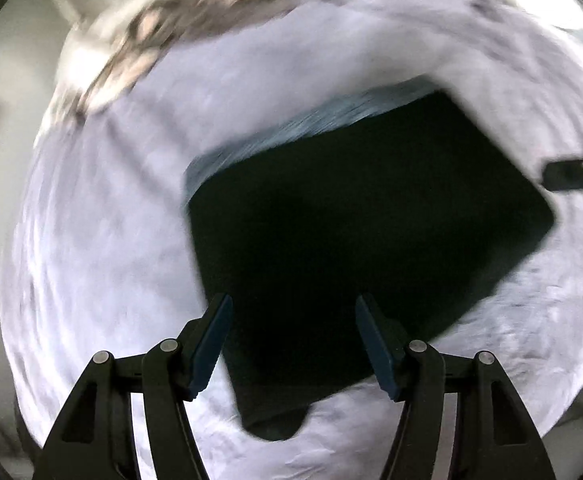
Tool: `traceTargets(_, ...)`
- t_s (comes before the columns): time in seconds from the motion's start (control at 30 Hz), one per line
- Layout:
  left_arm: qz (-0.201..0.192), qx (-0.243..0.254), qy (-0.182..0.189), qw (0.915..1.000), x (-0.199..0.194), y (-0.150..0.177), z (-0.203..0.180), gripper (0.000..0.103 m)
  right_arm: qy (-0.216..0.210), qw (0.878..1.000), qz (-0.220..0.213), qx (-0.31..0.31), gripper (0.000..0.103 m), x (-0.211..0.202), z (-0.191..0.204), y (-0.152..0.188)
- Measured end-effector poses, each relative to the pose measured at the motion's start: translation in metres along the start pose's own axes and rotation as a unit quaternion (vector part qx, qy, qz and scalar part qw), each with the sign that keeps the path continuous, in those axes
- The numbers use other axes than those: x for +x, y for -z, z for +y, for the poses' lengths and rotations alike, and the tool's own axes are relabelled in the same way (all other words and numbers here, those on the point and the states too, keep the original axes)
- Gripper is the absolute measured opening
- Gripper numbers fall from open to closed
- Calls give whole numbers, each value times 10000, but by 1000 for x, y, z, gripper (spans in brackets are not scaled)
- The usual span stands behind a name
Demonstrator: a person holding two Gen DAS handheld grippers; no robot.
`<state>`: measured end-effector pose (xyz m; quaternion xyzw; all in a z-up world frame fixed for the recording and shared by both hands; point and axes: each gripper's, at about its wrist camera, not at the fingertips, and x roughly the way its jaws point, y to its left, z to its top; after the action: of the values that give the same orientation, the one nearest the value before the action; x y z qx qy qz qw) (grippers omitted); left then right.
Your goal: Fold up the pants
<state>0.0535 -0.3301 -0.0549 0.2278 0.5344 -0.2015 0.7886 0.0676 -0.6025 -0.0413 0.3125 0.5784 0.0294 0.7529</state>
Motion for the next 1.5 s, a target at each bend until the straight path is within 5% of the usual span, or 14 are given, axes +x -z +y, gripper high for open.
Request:
traceTargets(0.1,357,-396,98,9985,17,13,12,82,338,9992,218,-88,33,23,9,4)
traceTargets(0.27,568,-693,362,9953,23,17,17,83,1109,9928,371,-256,33,50,11,17)
traceTargets(0.73,935,-172,289,9951,-6,24,-1,83,1046,9930,273,479,36,26,11,48)
traceTargets(0.83,989,-21,321,9946,-14,27,-5,83,1058,9926,212,560,55,20,19,58)
traceTargets(1.3,769,517,400,9949,-50,17,-7,83,875,9929,76,803,76,9,56,90)
traceTargets(1.37,767,456,425,9951,-51,15,-3,91,864,9934,63,753,76,9,62,91)
traceTargets(1.4,777,420,433,9952,-51,15,0,103,872,9935,55,729,76,9,65,92)
traceTargets(1.5,749,363,463,9955,-53,13,6,103,913,9935,30,678,77,9,73,91)
